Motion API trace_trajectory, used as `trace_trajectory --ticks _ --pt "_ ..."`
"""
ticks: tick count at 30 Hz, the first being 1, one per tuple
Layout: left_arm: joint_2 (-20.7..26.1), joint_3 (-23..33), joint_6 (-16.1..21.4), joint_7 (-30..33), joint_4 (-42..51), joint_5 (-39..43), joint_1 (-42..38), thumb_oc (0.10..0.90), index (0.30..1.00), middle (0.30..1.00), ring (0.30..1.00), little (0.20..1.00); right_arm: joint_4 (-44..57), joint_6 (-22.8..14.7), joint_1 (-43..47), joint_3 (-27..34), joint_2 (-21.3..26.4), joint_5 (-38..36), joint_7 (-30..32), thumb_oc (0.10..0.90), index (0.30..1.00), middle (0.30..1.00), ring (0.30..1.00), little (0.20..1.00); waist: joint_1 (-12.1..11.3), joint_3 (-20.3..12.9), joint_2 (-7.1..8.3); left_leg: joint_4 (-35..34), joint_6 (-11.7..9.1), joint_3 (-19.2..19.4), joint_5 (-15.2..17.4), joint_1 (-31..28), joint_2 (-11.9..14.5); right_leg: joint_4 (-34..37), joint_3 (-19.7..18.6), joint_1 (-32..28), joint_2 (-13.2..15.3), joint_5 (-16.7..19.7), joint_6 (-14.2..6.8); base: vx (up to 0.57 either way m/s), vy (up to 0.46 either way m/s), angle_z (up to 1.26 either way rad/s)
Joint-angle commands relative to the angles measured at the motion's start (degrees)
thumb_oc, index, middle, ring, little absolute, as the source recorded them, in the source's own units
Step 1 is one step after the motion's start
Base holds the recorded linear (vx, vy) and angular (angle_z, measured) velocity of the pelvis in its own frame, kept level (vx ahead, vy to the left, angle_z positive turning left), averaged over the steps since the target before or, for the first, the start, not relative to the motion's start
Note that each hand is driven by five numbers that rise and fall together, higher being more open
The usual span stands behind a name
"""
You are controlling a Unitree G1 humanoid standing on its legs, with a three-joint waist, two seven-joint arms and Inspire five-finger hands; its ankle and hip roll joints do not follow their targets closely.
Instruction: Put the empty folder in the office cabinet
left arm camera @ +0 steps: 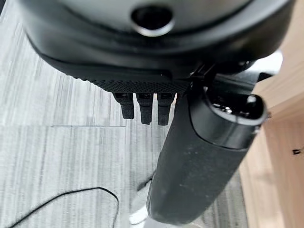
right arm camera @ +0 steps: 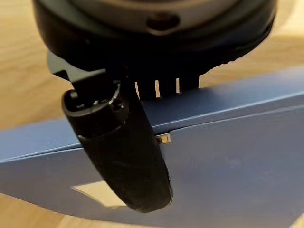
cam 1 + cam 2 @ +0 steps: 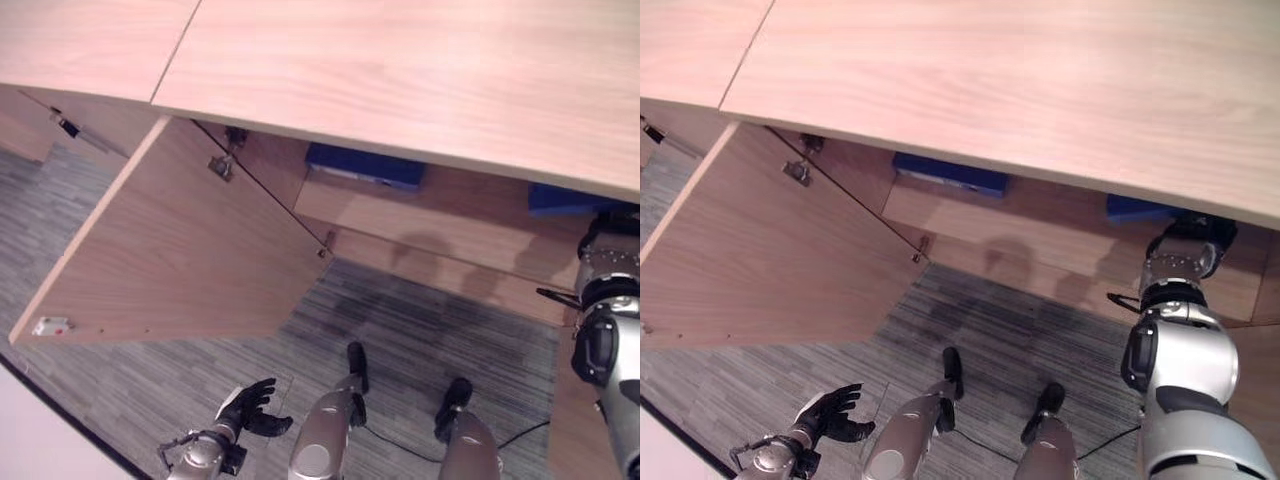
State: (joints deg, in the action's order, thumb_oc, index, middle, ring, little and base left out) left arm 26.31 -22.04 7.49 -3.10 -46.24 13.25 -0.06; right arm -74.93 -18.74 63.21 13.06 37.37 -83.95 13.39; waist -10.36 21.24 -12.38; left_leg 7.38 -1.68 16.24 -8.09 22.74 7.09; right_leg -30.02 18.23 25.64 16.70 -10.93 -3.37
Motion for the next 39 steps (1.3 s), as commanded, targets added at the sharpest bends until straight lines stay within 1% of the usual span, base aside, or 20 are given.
trace_trajectory --ticks 1,2,4,10,11,12,15,19,22,25,26,27,29,30,31,32,33,34,35,39 --pt "3.5 -1.23 1.13 0.17 1.97 1.17 0.38 0.8 0.9 0.9 0.9 0.9 5.95 -1.68 8.0 -6.48 6.62 1.72 -1.9 0.4 0.3 0.3 0.3 0.3 -0.91 -1.3 0.37 17.04 -7.1 -1.87 11.09 4.43 7.47 -4.93 -5.26 2.09 -0.18 -6.79 -4.15 -0.02 0.002 0.04" --pt "3.98 -1.59 1.2 0.24 2.26 1.56 0.28 0.8 0.9 0.9 0.9 0.9 6.36 -2.51 10.0 -7.3 7.1 1.36 -1.66 0.4 0.3 0.3 0.3 0.3 -0.98 -0.99 -0.02 20.0 -6.96 -2.01 12.18 6.67 7.59 -8.27 -6.06 4.83 0.42 -7.9 -3.86 -0.02 0.001 0.03" --pt "4.38 -1.78 1.24 0.44 2.3 1.79 0.16 0.8 0.9 0.9 0.9 0.9 6.24 -3.21 11.6 -7.42 7.5 0.35 -1.33 0.4 0.3 0.3 0.3 0.3 -1.16 -0.9 -0.48 22.22 -6.85 -2.29 13.11 8.47 7.59 -11.17 -6.43 7.06 0.86 -9.16 -3.61 -0.01 -0.002 0.02" --pt "5.32 -2.37 1.35 1.27 2.27 1.65 -0.47 0.8 0.9 0.9 0.9 0.9 5.21 -3.53 16.15 -10.18 8.68 0.19 -0.34 0.4 0.3 0.3 0.3 0.3 -1.48 -0.96 -0.85 28.27 -6.63 -3.09 15.69 13.68 7.77 -17.49 -8.02 13.2 2.07 -11.34 -3.39 0.0 -0.004 0.01" --pt "5.34 -2.56 1.35 1.36 2.2 1.63 -0.49 0.8 0.9 0.9 0.9 0.9 5.06 -3.43 16.77 -10.49 8.42 0.08 -0.17 0.502 0.453 0.453 0.453 0.453 -1.52 -1.0 -0.8 29.41 -6.61 -3.19 16.34 14.64 7.77 -18.48 -8.14 14.17 2.3 -11.8 -3.38 0.02 -0.018 0.08" --pt "5.32 -2.54 1.34 1.36 2.2 1.65 -0.51 0.8 0.9 0.9 0.9 0.9 5.04 -3.43 16.84 -10.54 8.41 0.07 -0.16 0.8 0.9 0.9 0.9 0.9 -1.5 -1.06 -0.79 29.59 -6.6 -3.22 16.45 14.83 7.77 -18.63 -8.17 14.35 2.33 -11.89 -3.38 0.02 -0.009 0.05" --pt "5.47 -2.83 1.37 1.43 2.66 1.7 -0.63 0.8 0.9 0.9 0.9 0.9 4.9 -3.13 17.62 -11.52 7.98 0.26 -0.03 0.8 0.9 0.9 0.9 0.9 -1.52 -1.03 -0.9 30.61 -6.35 -3.44 17.03 15.97 7.85 -19.74 -8.45 15.67 2.38 -12.49 -3.3 0.0 -0.004 -0.01" --pt "5.9 -2.77 1.36 2.02 2.94 1.9 -1.15 0.8 0.9 0.9 0.9 0.9 2.1 -1.73 18.76 -12.29 8.16 1.59 1.86 0.8 0.9 0.9 0.9 0.9 -1.4 -0.98 -0.93 31.68 -6.03 -4.01 17.69 17.15 7.63 -20.83 -8.62 16.87 2.58 -12.86 -3.19 0.0 0.0 0.0" --pt "5.71 -2.52 1.14 2.54 2.1 1.64 -1.92 0.8 0.9 0.9 0.9 0.9 1.19 -0.56 18.88 -12.86 7.98 3.03 2.78 0.8 0.9 0.9 0.9 0.9 -1.08 -0.91 -0.57 31.78 -5.94 -4.02 18.05 17.24 7.52 -21.07 -8.37 16.92 2.61 -13.01 -3.16 0.0 0.0 0.0" --pt "6.17 -2.64 1.18 3.13 1.55 0.76 -2.54 0.8 0.9 0.9 0.9 0.9 -2.07 1.38 19.54 -13.23 8.59 4.06 4.95 0.8 0.9 0.9 0.9 0.9 -0.67 -0.83 -0.06 31.66 -5.95 -4.1 18.23 17.01 7.45 -20.98 -8.2 16.46 2.64 -13.16 -3.12 0.0 0.0 0.02" --pt "6.41 -2.94 1.05 3.4 1.19 0.1 -2.58 0.8 0.9 0.9 0.9 0.9 -4.35 3.2 20.1 -13.26 8.55 5.05 6.47 0.8 0.9 0.9 0.9 0.9 -0.48 -0.91 0.26 31.22 -5.95 -4.0 18.3 16.55 7.45 -20.75 -8.1 16.04 2.63 -13.09 -3.11 0.01 0.001 0.05" --pt "6.41 -2.95 1.06 3.43 1.17 0.04 -2.6 0.8 0.9 0.9 0.9 0.9 -4.59 3.41 20.34 -13.31 8.66 5.16 6.51 0.8 0.9 0.9 0.9 0.9 -0.48 -0.87 0.28 31.14 -5.95 -3.99 18.28 16.47 7.43 -20.69 -8.08 15.96 2.64 -13.08 -3.11 0.01 -0.002 0.04" --pt "7.11 -3.48 0.64 3.68 0.59 -1.18 -3.02 0.8 0.9 0.9 0.9 0.9 -8.5 7.43 22.05 -14.79 9.52 8.22 8.61 0.8 0.9 0.9 0.9 0.9 -0.5 -1.1 0.88 30.47 -5.93 -3.92 18.43 15.61 7.19 -20.19 -7.88 15.07 2.44 -12.95 -3.14 0.01 -0.015 0.04" --pt "7.75 -3.6 0.43 3.9 -0.03 -2.31 -3.36 0.8 0.9 0.9 0.9 0.9 -10.3 10.38 23.51 -16.21 9.82 10.81 9.75 0.8 0.9 0.9 0.9 0.9 -0.48 -1.21 1.25 29.79 -5.92 -3.84 18.43 14.87 7.04 -19.67 -7.71 14.29 2.34 -12.83 -3.15 0.01 -0.028 0.06" --pt "7.96 -3.52 0.42 4.17 -0.17 -2.64 -3.59 0.8 0.9 0.9 0.9 0.9 -11.17 11.7 24.47 -17.22 10.02 11.74 10.36 0.8 0.9 0.9 0.9 0.9 -0.54 -1.24 1.46 29.44 -5.91 -3.86 18.41 14.44 6.98 -19.37 -7.56 13.81 2.29 -12.73 -3.13 0.01 -0.022 0.07" --pt "7.89 -3.49 0.43 4.2 -0.18 -2.66 -3.61 0.8 0.9 0.9 0.9 0.9 -11.34 11.89 24.8 -17.41 10.09 11.82 10.45 0.8 0.9 0.9 0.9 0.9 -0.49 -1.14 1.39 29.33 -5.92 -3.85 18.38 14.31 6.97 -19.26 -7.53 13.69 2.28 -12.7 -3.13 0.01 -0.019 0.04" --pt "8.08 -3.7 0.14 4.08 -0.68 -3.37 -3.55 0.8 0.9 0.9 0.9 0.9 -13.58 15.55 25.7 -18.99 10.8 15.16 10.76 0.8 0.9 0.9 0.9 0.9 -0.5 -1.42 1.85 28.76 -5.96 -3.83 18.34 13.51 6.87 -18.53 -7.36 12.56 2.1 -12.58 -3.09 0.0 0.0 0.0" --pt "8.02 -3.73 0.14 4.09 -0.67 -3.41 -3.56 0.8 0.9 0.9 0.9 0.9 -13.92 15.88 26.07 -19.17 10.99 15.39 10.67 0.8 0.9 0.9 0.9 0.9 -0.51 -1.35 1.76 28.64 -5.96 -3.82 18.31 13.36 6.85 -18.41 -7.32 12.39 2.09 -12.56 -3.1 0.0 0.0 0.0" --pt "7.79 -4.03 -0.36 4.0 -1.5 -4.05 -3.83 0.8 0.9 0.9 0.9 0.9 -16.58 18.87 26.83 -20.73 11.36 17.85 10.92 0.8 0.9 0.9 0.9 0.9 -0.68 -1.61 2.1 27.99 -5.99 -3.83 18.24 12.45 6.74 -17.56 -7.04 10.91 1.99 -12.48 -3.09 0.0 0.0 0.0" --pt "6.95 -3.68 -0.79 4.18 -2.98 -4.72 -4.12 0.8 0.9 0.9 0.9 0.9 -18.96 20.64 26.98 -20.88 12.51 18.94 12.26 0.8 0.9 0.9 0.9 0.9 -0.66 -1.8 2.28 26.42 -6.04 -3.95 18.04 10.3 6.6 -16.0 -6.08 8.26 1.76 -12.29 -3.02 0.01 -0.005 0.0"
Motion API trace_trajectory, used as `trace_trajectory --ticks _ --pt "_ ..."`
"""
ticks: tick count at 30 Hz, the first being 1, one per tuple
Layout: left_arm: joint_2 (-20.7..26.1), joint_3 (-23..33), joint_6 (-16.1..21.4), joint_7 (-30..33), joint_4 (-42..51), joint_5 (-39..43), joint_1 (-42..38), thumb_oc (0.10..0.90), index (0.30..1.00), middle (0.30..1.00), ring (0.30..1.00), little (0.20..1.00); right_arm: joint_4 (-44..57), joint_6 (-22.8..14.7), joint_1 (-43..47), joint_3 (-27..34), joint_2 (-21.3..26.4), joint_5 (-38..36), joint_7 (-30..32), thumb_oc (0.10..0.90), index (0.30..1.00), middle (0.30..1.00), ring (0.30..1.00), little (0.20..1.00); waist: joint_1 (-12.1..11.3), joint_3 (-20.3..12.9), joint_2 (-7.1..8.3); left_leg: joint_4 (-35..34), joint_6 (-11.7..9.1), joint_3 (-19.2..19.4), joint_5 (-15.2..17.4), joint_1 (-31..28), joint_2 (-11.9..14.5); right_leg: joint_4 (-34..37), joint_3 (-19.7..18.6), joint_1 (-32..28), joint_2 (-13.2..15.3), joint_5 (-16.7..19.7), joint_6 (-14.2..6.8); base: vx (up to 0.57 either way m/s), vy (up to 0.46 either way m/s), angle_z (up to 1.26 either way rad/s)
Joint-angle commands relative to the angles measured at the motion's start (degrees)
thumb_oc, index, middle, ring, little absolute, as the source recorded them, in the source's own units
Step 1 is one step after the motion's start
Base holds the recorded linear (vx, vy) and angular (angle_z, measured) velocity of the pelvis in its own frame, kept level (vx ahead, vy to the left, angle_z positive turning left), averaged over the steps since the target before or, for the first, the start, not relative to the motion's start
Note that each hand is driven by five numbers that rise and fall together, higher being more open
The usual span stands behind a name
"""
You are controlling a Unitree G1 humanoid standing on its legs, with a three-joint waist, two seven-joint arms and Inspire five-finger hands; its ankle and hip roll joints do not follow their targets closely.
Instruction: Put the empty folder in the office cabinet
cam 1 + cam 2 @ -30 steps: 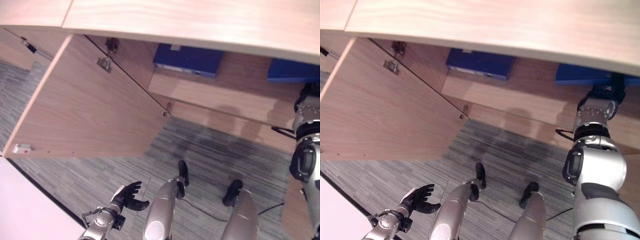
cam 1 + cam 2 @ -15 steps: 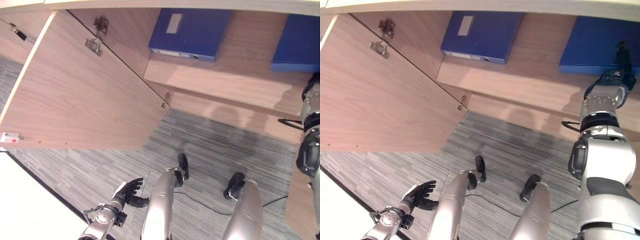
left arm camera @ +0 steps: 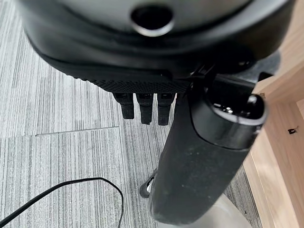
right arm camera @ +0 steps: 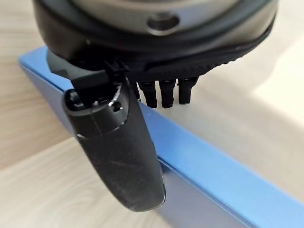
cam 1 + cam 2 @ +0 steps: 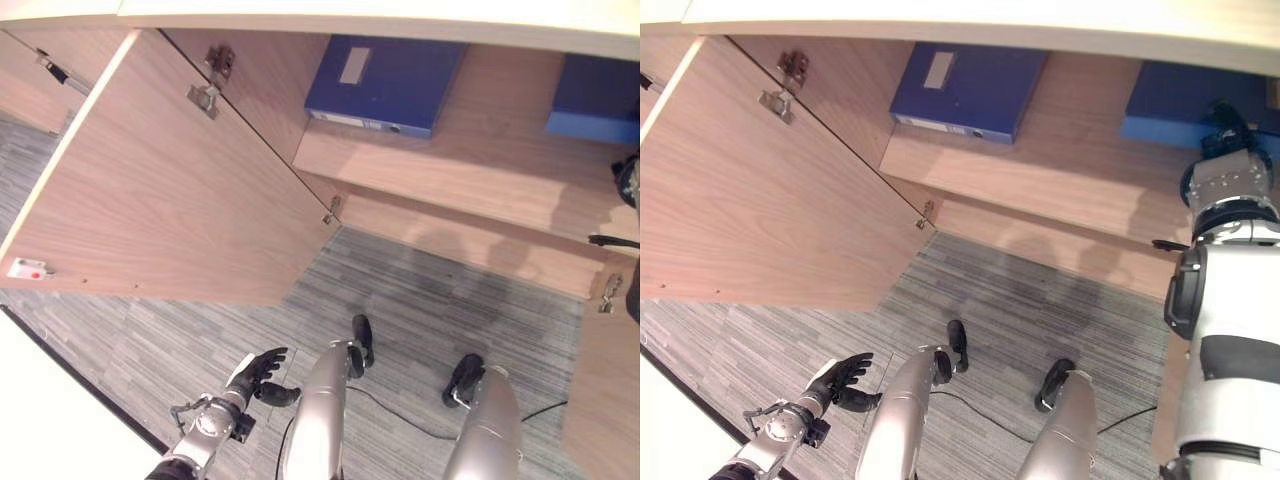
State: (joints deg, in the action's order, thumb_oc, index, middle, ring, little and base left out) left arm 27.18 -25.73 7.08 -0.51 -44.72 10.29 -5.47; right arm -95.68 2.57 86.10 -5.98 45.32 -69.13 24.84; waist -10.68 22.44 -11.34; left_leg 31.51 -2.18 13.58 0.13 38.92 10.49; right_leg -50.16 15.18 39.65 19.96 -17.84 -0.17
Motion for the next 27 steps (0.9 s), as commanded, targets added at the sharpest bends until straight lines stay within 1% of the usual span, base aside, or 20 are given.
trace_trajectory --ticks 1,7,14,18,20,21,22,23,27 --pt "5.64 -0.03 -0.45 1.61 -5.06 -2.11 1.33 0.8 0.9 0.9 0.9 0.9 1.54 0.34 4.11 -2.13 4.08 5.34 0.89 0.8 0.9 0.9 0.9 0.9 -0.47 -3.17 1.46 1.35 -5.61 -1.34 9.64 -6.77 3.23 5.1 -2.8 -7.02 -1.69 -5.22 -6.32 0.0 0.0 0.0" --pt "4.54 0.41 -0.76 1.94 -6.65 -2.43 1.46 0.8 0.9 0.9 0.9 0.9 1.78 1.38 3.34 -2.36 3.7 7.91 1.96 0.8 0.9 0.9 0.9 0.9 -0.81 -3.39 1.86 -0.65 -5.79 -1.42 8.95 -8.87 3.31 7.35 -2.12 -9.73 -2.07 -4.45 -6.54 0.0 0.0 0.0" --pt "2.89 0.27 -0.78 2.96 -10.1 -3.29 0.86 0.8 0.9 0.9 0.9 0.9 1.98 1.69 2.7 -2.1 1.26 9.33 2.17 0.8 0.9 0.9 0.9 0.9 -1.12 -3.53 2.26 -2.61 -5.9 -1.43 8.19 -10.5 3.3 9.14 -1.66 -11.71 -2.74 -3.75 -6.59 0.0 0.0 0.0" --pt "1.8 0.12 -0.75 3.22 -10.84 -3.57 0.94 0.8 0.9 0.9 0.9 0.9 3.42 0.98 1.02 -1.31 -0.11 8.97 2.19 0.8 0.9 0.9 0.9 0.9 -1.23 -3.33 2.33 -4.27 -5.98 -1.7 7.23 -11.71 3.2 11.03 -1.17 -13.35 -3.12 -2.94 -6.61 -0.01 -0.003 0.01" --pt "1.42 0.43 -0.6 3.39 -11.05 -3.6 0.88 0.8 0.9 0.9 0.9 0.9 5.82 -0.83 -0.57 -0.52 -1.16 7.9 2.43 0.8 0.9 0.9 0.9 0.9 -1.13 -3.14 2.62 -5.32 -6.04 -1.67 6.63 -12.38 3.12 12.12 -0.94 -14.43 -3.5 -2.58 -6.6 0.0 0.0 0.0" --pt "1.45 0.47 -0.57 3.41 -11.09 -3.6 0.96 0.8 0.9 0.9 0.9 0.9 6.2 -0.95 -0.9 -0.34 -1.36 7.87 2.69 0.8 0.9 0.9 0.9 0.9 -1.07 -3.11 2.64 -5.5 -6.05 -1.65 6.53 -12.58 3.13 12.32 -0.91 -14.64 -3.55 -2.48 -6.59 0.0 0.0 0.0" --pt "1.11 0.51 -0.46 3.59 -11.08 -3.43 1.01 0.8 0.9 0.9 0.9 0.9 8.77 -2.47 -2.08 -0.17 -3.36 7.2 3.02 0.8 0.9 0.9 0.9 0.9 -0.95 -2.93 2.85 -6.13 -5.98 -1.64 5.85 -12.81 3.2 12.86 -0.96 -14.83 -3.89 -1.81 -6.54 -0.11 0.015 -0.03" --pt "0.92 0.67 -0.53 3.64 -11.25 -3.35 1.0 0.8 0.9 0.9 0.9 0.9 10.17 -3.1 -2.8 0.11 -4.69 7.11 2.94 0.8 0.9 0.9 0.9 0.9 -0.96 -2.56 2.8 -6.68 -5.48 -0.96 4.41 -12.65 3.41 13.47 -0.19 -14.62 -3.94 -0.38 -6.15 -0.13 0.016 -0.08" --pt "-1.06 1.93 -0.65 4.58 -13.12 -2.51 0.6 0.8 0.9 0.9 0.9 0.9 20.95 -8.27 -9.05 1.49 -13.63 7.26 4.36 0.8 0.9 0.9 0.9 0.9 0.4 -1.76 3.6 -8.48 -5.48 -0.2 3.2 -13.75 3.75 16.15 -0.54 -15.58 -5.29 1.06 -5.89 -0.06 0.01 -0.15"
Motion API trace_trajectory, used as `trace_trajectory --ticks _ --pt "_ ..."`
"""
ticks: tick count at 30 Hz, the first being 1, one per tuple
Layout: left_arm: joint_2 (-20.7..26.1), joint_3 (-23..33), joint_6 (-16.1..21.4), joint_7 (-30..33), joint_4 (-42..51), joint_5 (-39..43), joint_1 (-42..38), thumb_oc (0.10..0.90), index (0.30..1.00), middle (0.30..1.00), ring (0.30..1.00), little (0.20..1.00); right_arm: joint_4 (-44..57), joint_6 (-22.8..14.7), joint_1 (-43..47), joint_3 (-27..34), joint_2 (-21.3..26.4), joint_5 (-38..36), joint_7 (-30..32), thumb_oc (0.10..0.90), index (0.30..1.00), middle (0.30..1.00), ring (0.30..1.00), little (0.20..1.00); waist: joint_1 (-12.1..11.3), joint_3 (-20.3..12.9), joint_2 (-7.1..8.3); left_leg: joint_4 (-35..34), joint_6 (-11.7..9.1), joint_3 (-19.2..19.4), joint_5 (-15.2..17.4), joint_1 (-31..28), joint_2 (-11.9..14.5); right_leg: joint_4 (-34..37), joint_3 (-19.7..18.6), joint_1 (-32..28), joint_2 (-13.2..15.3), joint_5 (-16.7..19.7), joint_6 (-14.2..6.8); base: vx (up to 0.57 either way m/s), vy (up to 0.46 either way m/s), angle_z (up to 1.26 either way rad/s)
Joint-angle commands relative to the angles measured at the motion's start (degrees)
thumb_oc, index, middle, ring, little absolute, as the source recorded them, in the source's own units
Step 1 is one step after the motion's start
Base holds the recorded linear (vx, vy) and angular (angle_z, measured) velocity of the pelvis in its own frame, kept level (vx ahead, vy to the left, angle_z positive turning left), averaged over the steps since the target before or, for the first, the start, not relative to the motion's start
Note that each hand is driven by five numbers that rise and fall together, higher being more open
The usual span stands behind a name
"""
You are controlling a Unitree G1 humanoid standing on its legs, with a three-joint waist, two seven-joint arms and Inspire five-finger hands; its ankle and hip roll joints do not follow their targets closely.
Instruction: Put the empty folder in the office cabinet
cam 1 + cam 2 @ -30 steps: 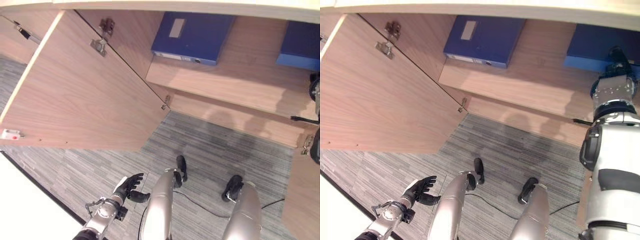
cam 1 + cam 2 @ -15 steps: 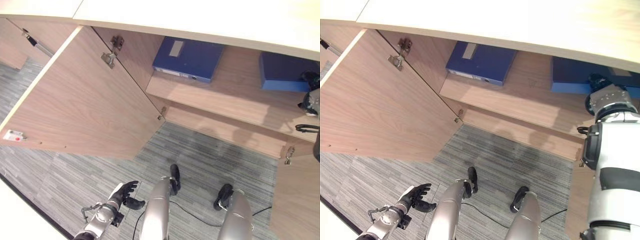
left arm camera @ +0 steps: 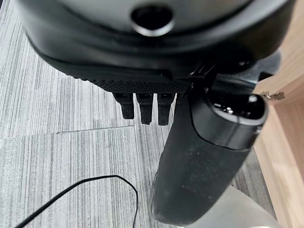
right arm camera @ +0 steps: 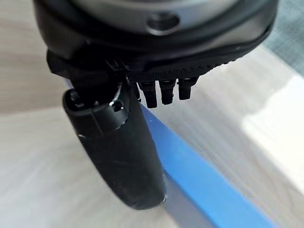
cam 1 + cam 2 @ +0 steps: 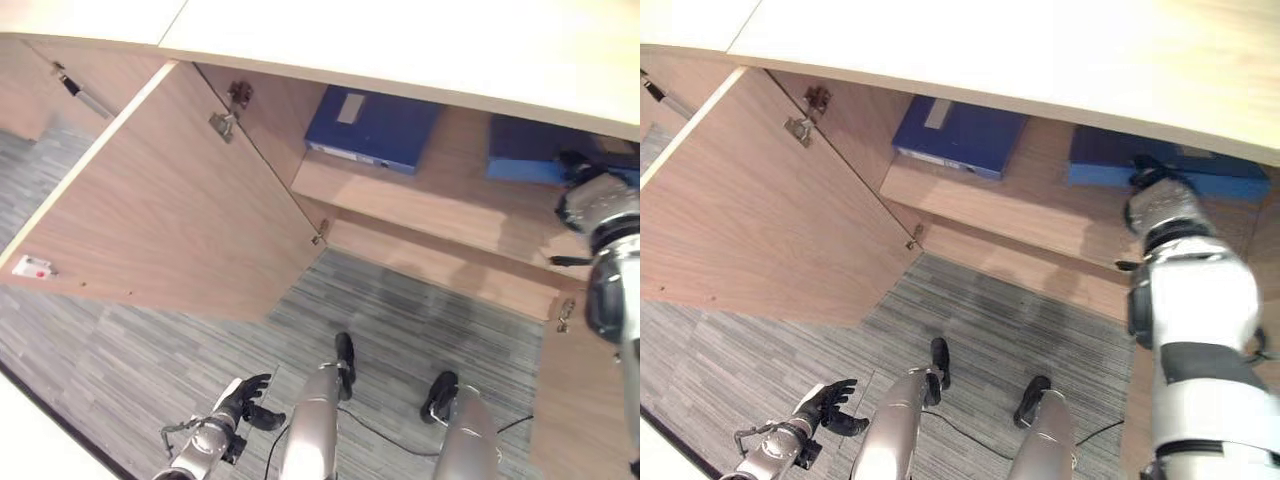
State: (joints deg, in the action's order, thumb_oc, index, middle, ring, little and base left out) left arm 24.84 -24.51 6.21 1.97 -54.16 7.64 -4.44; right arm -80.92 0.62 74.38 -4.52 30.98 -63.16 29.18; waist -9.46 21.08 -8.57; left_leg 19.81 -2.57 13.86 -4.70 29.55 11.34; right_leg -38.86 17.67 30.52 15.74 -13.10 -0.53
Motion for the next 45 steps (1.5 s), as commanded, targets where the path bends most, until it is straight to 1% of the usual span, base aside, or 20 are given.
trace_trajectory --ticks 1,4,5,6,7,8,9,10,12,18,24,29,32,33,34,35,37,38,41,45 --pt "0.7 1.03 -0.01 2.35 -4.34 0.62 -0.76 0.8 0.9 0.9 0.9 0.9 9.23 -7.65 1.42 -0.16 -0.78 1.94 0.29 0.8 0.9 0.9 0.9 0.9 -0.48 -0.13 0.99 3.01 -5.06 -0.4 7.86 -4.48 2.96 5.14 -3.2 -6.41 -1.25 -3.46 -5.43 -0.04 0.005 -0.16" --pt "-1.34 2.27 -0.44 3.2 -5.52 1.5 -0.78 0.8 0.9 0.9 0.9 0.9 24.88 -12.51 -6.18 0.68 -6.21 5.07 2.44 0.8 0.9 0.9 0.9 0.9 0.86 0.61 1.6 1.81 -5.03 0.06 7.02 -5.03 3.19 6.49 -3.46 -6.83 -1.91 -2.5 -5.3 -0.03 0.004 -0.1" --pt "-2.49 3.12 -0.71 3.63 -5.59 1.44 -0.65 0.8 0.9 0.9 0.9 0.9 35.6 -15.02 -11.89 1.42 -8.32 8.3 3.49 0.8 0.9 0.9 0.9 0.9 1.69 1.17 1.86 1.18 -5.04 0.13 6.67 -5.4 3.36 7.31 -3.53 -7.09 -2.02 -2.05 -5.24 -0.02 -0.004 -0.07" --pt "-3.19 3.67 -0.91 3.66 -5.59 1.46 -0.62 0.8 0.9 0.9 0.9 0.9 41.2 -16.54 -16.48 2.24 -9.92 9.68 3.69 0.8 0.9 0.9 0.9 0.9 2.19 1.48 1.93 0.93 -5.02 0.17 6.51 -5.64 3.43 7.48 -3.55 -7.18 -2.1 -1.88 -5.19 -0.01 -0.002 -0.04" --pt "-3.11 3.59 -0.91 3.67 -5.56 1.45 -0.31 0.8 0.9 0.9 0.9 0.9 42.11 -16.38 -17.29 2.35 -10.23 10.11 4.23 0.8 0.9 0.9 0.9 0.9 2.19 1.22 2.01 0.84 -5.03 0.16 6.47 -5.74 3.4 7.54 -3.53 -7.28 -2.09 -1.87 -5.2 0.0 0.0 0.0" --pt "-3.78 4.01 -1.29 3.63 -5.63 1.32 -0.44 0.8 0.9 0.9 0.9 0.9 46.29 -17.72 -20.9 2.81 -11.14 10.82 3.78 0.8 0.9 0.9 0.9 0.9 2.61 1.63 2.06 0.43 -5.05 0.23 6.32 -5.99 3.46 7.82 -3.54 -7.45 -2.08 -1.8 -5.17 -0.01 -0.013 -0.06" --pt "-4.8 4.66 -1.65 3.96 -5.91 0.08 -0.18 0.8 0.9 0.9 0.9 0.9 55.33 -19.39 -28.83 3.07 -14.11 13.06 2.88 0.8 0.9 0.9 0.9 0.9 3.37 1.95 2.11 -0.28 -5.08 0.38 6.03 -6.69 3.5 8.38 -3.43 -7.89 -2.01 -1.43 -5.2 -0.01 -0.012 -0.06" --pt "-4.8 4.63 -1.64 3.97 -5.9 0.05 -0.01 0.8 0.9 0.9 0.9 0.9 55.75 -19.31 -29.23 3.06 -14.24 13.24 3.07 0.8 0.9 0.9 0.9 0.9 3.39 1.83 2.13 -0.36 -5.08 0.38 5.99 -6.78 3.48 8.43 -3.4 -7.98 -2.0 -1.41 -5.21 -0.01 -0.004 -0.04" --pt "-5.86 5.46 -1.74 4.02 -5.48 -0.9 0.86 0.8 0.9 0.9 0.9 0.9 63.5 -20.63 -37.63 2.77 -17.01 15.1 0.31 0.8 0.9 0.9 0.9 0.9 4.2 2.34 2.19 -1.24 -5.17 0.72 5.58 -7.56 3.64 9.26 -3.42 -8.48 -1.94 -0.98 -5.27 0.0 0.0 0.0" --pt "-6.31 7.31 -1.98 4.86 -5.97 -2.74 2.44 0.8 0.9 0.9 0.9 0.9 71.5 -21.74 -52.24 -0.63 -20.68 14.98 -4.46 0.8 0.9 0.9 0.9 0.9 5.76 2.58 2.46 -3.84 -5.86 1.06 4.01 -9.57 3.74 11.78 -2.87 -10.07 -1.85 0.43 -5.55 0.0 -0.001 -0.02" --pt "-6.53 7.9 -1.55 5.51 -7.69 -3.31 1.83 0.8 0.9 0.9 0.9 0.9 71.71 -22.4 -55.69 -1.9 -20.87 13.02 -7.63 0.8 0.9 0.9 0.9 0.9 6.55 2.57 2.57 -5.17 -6.3 1.4 3.21 -10.76 3.79 12.85 -2.88 -10.66 -1.8 1.16 -5.69 0.0 -0.002 -0.02" --pt "-6.91 9.04 -0.75 5.38 -8.3 -3.45 1.4 0.8 0.9 0.9 0.9 0.9 68.71 -21.3 -57.77 -3.34 -17.56 20.85 -8.96 0.8 0.9 0.9 0.9 0.9 7.07 2.37 2.63 -5.65 -6.42 1.62 3.0 -11.59 3.94 13.37 -2.72 -11.4 -1.74 1.37 -5.94 0.0 0.0 -0.01" --pt "-6.36 10.02 0.29 4.52 -8.37 -4.44 1.39 0.8 0.9 0.9 0.9 0.9 68.21 -19.65 -58.32 -4.89 -12.47 29.8 -11.19 0.8 0.9 0.9 0.9 0.9 7.23 2.12 2.72 -5.71 -6.48 1.53 2.93 -11.81 4.15 13.55 -2.69 -11.79 -1.62 1.43 -6.1 0.0 0.0 0.0" --pt "-6.37 10.04 0.29 4.52 -8.38 -4.44 1.38 0.8 0.9 0.9 0.9 0.9 68.2 -19.66 -58.3 -4.91 -12.47 29.82 -11.17 0.739 0.808 0.808 0.808 0.808 7.25 2.14 2.71 -5.71 -6.48 1.52 2.93 -11.81 4.16 13.56 -2.69 -11.8 -1.62 1.44 -6.1 0.0 0.0 0.0" --pt "-6.19 10.07 0.42 4.38 -8.53 -4.63 1.23 0.8 0.9 0.9 0.9 0.9 68.0 -19.25 -57.63 -5.23 -11.23 31.98 -11.12 0.602 0.604 0.604 0.604 0.604 7.22 2.12 2.73 -5.89 -6.56 1.5 2.85 -11.95 4.19 13.76 -2.6 -11.91 -1.64 1.51 -6.19 0.0 0.0 0.0" --pt "-5.95 10.32 0.68 4.16 -8.66 -5.0 1.3 0.8 0.9 0.9 0.9 0.9 68.96 -18.39 -56.9 -6.01 -9.16 36.12 -11.08 0.4 0.3 0.3 0.3 0.3 7.09 2.02 2.86 -6.0 -6.62 1.59 2.74 -12.06 4.26 13.94 -2.6 -11.94 -1.67 1.59 -6.28 0.0 0.0 0.0" --pt "-5.75 10.65 1.14 3.96 -8.91 -5.56 1.37 0.8 0.9 0.9 0.9 0.9 70.46 -17.17 -55.63 -6.93 -5.38 44.38 -10.53 0.4 0.3 0.3 0.3 0.3 6.9 1.91 2.9 -6.28 -6.67 1.61 2.62 -12.25 4.3 14.3 -2.53 -12.12 -1.7 1.69 -6.37 0.0 0.0 0.0" --pt "-5.79 10.67 1.15 3.96 -8.93 -5.57 1.36 0.8 0.9 0.9 0.9 0.9 70.5 -17.13 -55.63 -6.95 -5.38 44.45 -10.48 0.4 0.3 0.3 0.3 0.3 6.94 1.94 2.87 -6.28 -6.68 1.6 2.62 -12.27 4.31 14.3 -2.52 -12.15 -1.71 1.69 -6.37 0.0 0.0 0.0" --pt "-5.42 10.11 2.16 3.26 -8.74 -6.29 0.65 0.8 0.9 0.9 0.9 0.9 68.38 -14.0 -48.89 -9.07 0.62 58.39 -7.31 0.4 0.3 0.3 0.3 0.3 5.98 1.57 2.85 -7.14 -6.7 0.86 1.99 -12.23 4.21 15.1 -2.14 -12.52 -1.7 2.03 -6.56 0.01 -0.024 0.0" --pt "-4.93 9.55 2.78 2.77 -8.31 -6.04 0.46 0.8 0.9 0.9 0.9 0.9 64.23 -11.96 -43.81 -9.66 3.16 62.61 -6.11 0.4 0.3 0.3 0.3 0.3 5.16 1.48 2.73 -7.16 -6.6 0.46 2.08 -12.22 4.15 14.77 -2.0 -12.48 -1.64 1.94 -6.61 0.01 -0.008 0.03"
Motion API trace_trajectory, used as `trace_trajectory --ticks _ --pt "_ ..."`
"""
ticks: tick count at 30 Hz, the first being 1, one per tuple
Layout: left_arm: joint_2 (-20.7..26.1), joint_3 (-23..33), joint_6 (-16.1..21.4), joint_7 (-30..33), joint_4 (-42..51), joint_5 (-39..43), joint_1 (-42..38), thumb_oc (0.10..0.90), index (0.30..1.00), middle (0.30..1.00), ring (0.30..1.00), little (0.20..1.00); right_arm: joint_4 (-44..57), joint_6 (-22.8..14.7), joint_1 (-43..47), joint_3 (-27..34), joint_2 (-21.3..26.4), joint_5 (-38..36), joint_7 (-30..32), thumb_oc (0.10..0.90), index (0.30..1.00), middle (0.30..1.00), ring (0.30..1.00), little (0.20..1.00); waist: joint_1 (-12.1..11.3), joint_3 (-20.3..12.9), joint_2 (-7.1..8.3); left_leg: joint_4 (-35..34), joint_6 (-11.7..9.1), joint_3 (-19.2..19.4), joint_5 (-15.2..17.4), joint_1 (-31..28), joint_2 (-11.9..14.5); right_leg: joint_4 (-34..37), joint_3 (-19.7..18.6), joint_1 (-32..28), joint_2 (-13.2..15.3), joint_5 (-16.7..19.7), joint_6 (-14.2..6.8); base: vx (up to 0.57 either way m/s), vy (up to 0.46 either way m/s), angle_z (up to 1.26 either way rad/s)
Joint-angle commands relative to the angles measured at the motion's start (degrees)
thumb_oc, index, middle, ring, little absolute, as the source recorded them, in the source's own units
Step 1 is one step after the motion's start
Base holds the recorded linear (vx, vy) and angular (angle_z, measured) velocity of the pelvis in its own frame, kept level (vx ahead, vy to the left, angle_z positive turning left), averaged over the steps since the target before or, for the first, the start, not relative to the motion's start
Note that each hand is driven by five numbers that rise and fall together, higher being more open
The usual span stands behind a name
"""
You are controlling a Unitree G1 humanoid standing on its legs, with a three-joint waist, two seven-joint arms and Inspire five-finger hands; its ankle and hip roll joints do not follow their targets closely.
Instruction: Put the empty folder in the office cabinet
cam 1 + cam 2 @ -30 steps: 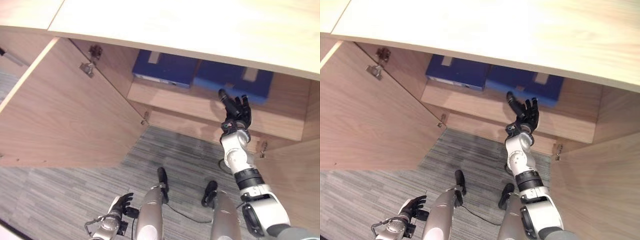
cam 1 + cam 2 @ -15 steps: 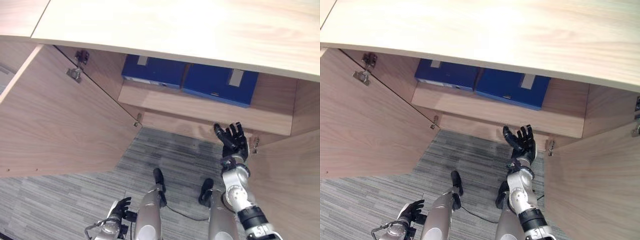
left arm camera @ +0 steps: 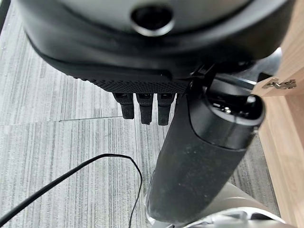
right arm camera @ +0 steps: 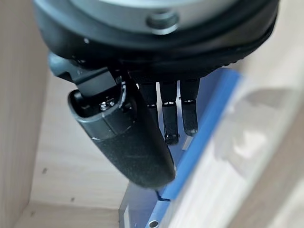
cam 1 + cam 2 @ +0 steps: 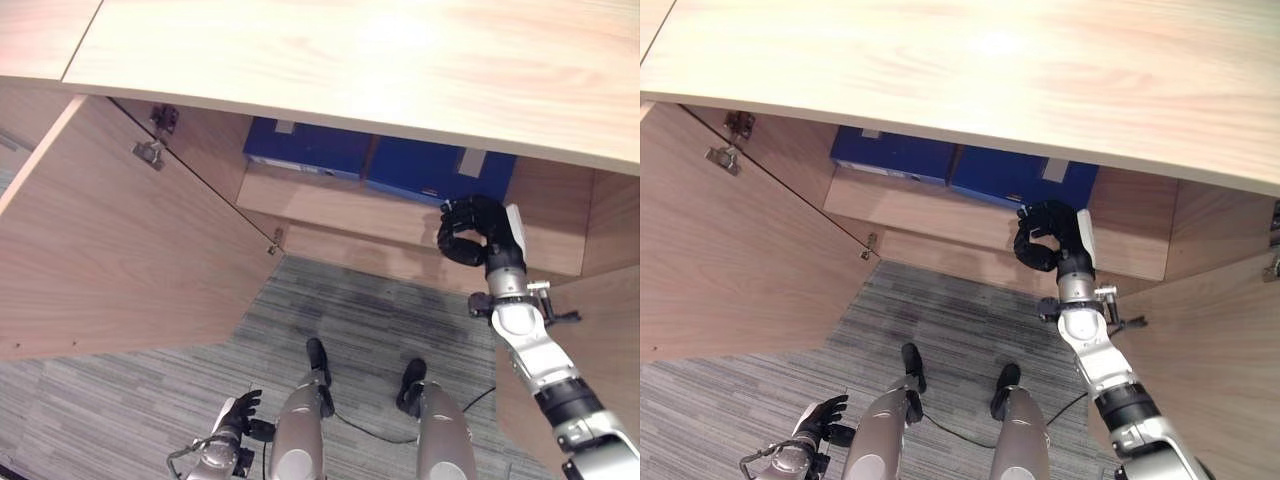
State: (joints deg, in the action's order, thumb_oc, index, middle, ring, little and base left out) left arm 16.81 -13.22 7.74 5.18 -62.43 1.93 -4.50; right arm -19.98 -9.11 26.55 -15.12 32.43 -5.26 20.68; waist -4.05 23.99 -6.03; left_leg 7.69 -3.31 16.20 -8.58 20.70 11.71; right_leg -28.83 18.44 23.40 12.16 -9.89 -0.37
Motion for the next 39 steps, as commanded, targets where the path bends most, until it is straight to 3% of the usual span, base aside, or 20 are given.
trace_trajectory --ticks 1,3,13,27,39 --pt "3.48 -1.94 1.21 -0.48 1.46 0.03 0.68 0.8 0.9 0.9 0.9 0.9 1.95 -1.57 5.18 0.73 2.82 6.57 2.99 0.4 0.3 0.3 0.3 0.3 -0.56 -1.33 -0.04 5.24 -5.83 -2.01 6.12 -3.2 3.78 4.59 -2.73 -5.35 2.07 -1.35 -6.81 0.0 -0.01 0.05" --pt "4.97 -3.31 2.27 -0.9 6.35 1.59 2.29 0.8 0.9 0.9 0.9 0.9 -3.97 -0.65 9.55 1.15 5.67 7.26 4.22 0.4 0.3 0.3 0.3 0.3 -1.55 -1.19 -0.55 6.19 -5.65 -2.61 6.4 -2.61 3.78 3.73 -2.57 -5.17 2.26 -1.58 -6.84 0.0 -0.008 0.11" --pt "7.53 -6.05 3.54 -2.28 8.5 4.29 2.89 0.8 0.9 0.9 0.9 0.9 -22.14 1.37 23.24 -4.35 11.39 4.12 3.45 0.4 0.3 0.3 0.3 0.3 -3.82 0.15 -1.46 6.72 -5.78 -3.38 5.88 -1.17 3.93 2.71 -2.39 -3.98 2.47 -1.76 -7.02 0.0 -0.008 0.06" --pt "7.6 -8.21 4.0 -2.31 10.12 7.44 2.73 0.8 0.9 0.9 0.9 0.9 -38.34 2.95 28.91 -8.14 10.46 0.56 1.99 0.4 0.3 0.3 0.3 0.3 -5.41 2.03 -3.43 5.92 -5.78 -4.37 4.33 0.9 3.61 1.92 -1.22 -1.97 2.66 -1.67 -6.87 -0.01 -0.005 0.04" --pt "7.93 -8.73 4.05 -1.8 11.17 8.62 2.45 0.8 0.9 0.9 0.9 0.9 -42.52 3.38 29.72 -7.9 8.77 -1.27 2.04 0.4 0.3 0.3 0.3 0.3 -6.06 3.29 -4.14 5.54 -5.58 -5.02 3.91 1.95 3.08 1.47 -0.88 -0.95 3.01 -1.38 -6.85 0.0 0.003 0.04"
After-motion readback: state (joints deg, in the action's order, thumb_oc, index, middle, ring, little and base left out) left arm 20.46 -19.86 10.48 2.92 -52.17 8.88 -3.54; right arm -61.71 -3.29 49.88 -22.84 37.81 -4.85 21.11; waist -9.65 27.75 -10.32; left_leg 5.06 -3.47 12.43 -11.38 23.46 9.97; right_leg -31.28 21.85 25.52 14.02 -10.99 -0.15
